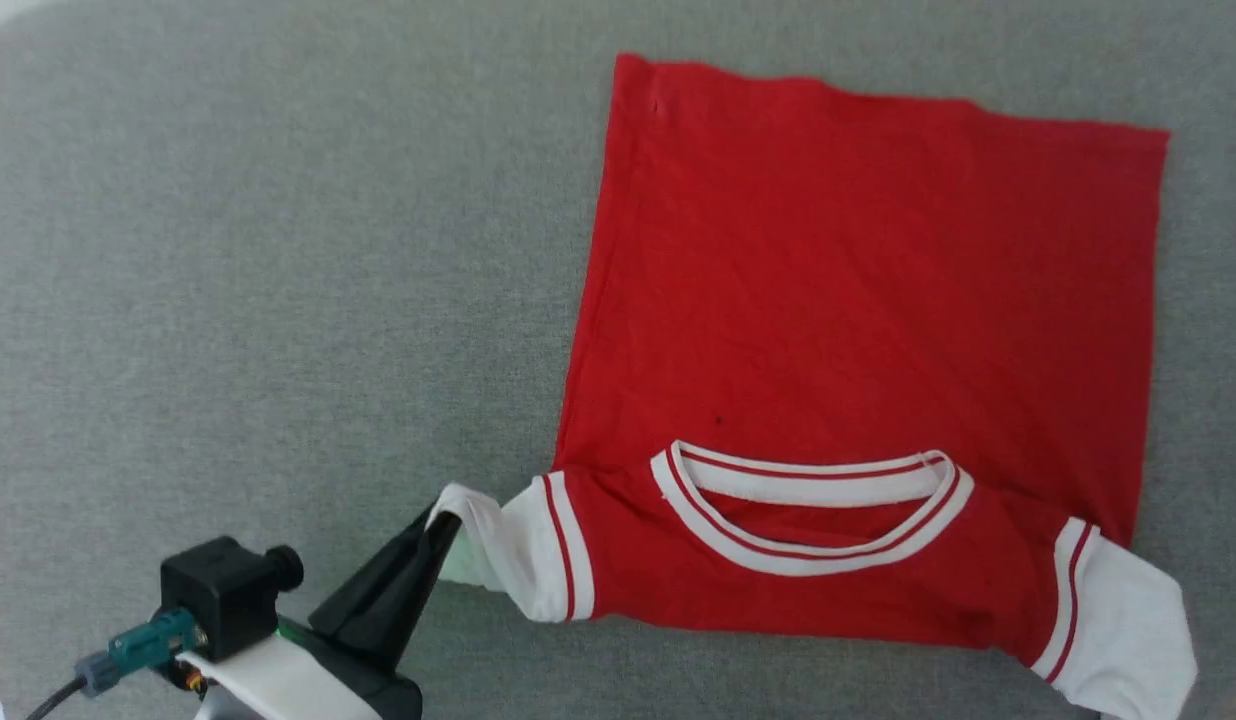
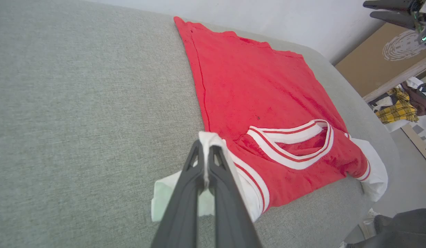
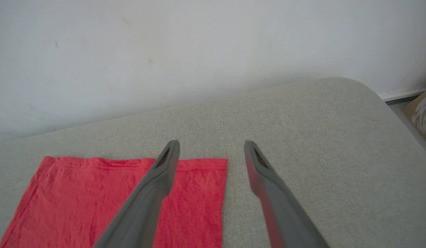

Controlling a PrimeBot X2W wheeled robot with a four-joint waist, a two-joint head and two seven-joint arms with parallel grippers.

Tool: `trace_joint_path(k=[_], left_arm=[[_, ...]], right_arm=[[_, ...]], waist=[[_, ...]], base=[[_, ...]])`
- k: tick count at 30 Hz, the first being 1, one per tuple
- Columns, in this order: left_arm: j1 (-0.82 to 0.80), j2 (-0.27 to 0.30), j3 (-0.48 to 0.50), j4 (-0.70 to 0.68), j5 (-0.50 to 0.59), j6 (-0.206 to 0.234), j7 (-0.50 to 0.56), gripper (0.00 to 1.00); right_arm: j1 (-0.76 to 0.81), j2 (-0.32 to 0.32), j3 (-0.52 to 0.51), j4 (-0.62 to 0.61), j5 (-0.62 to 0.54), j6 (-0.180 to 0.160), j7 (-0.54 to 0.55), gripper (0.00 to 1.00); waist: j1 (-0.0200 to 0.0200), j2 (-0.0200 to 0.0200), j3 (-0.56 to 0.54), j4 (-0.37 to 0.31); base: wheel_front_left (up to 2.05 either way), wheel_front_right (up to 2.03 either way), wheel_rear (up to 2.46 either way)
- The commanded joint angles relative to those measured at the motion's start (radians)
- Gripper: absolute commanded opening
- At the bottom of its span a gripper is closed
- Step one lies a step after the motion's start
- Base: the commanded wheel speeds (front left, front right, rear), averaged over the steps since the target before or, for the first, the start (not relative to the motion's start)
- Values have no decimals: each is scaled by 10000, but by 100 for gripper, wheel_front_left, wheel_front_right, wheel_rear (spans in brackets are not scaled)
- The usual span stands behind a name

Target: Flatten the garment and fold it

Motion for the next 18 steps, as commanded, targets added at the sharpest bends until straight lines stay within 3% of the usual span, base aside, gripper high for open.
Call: trace_joint_path(k=[1, 11, 18], left_arm=[[-303, 39, 38, -36, 84, -89, -9, 0], [-902, 6, 14, 173, 171, -317, -51, 0], [-1157, -25, -24, 304, 199, -436, -101, 0]], right_arm=[[-408, -84, -137, 308, -216, -7, 124, 100], [-1259, -172, -433, 1236, -528, -7, 1287, 100], [-1627, -122, -661, 1284, -816, -7, 1446, 100]], waist=[[-3, 0, 1086, 38], [-3, 0, 2176, 86], [-3, 0, 2624, 177]], base=[[0, 0, 0], [0, 0, 0], [0, 0, 0]])
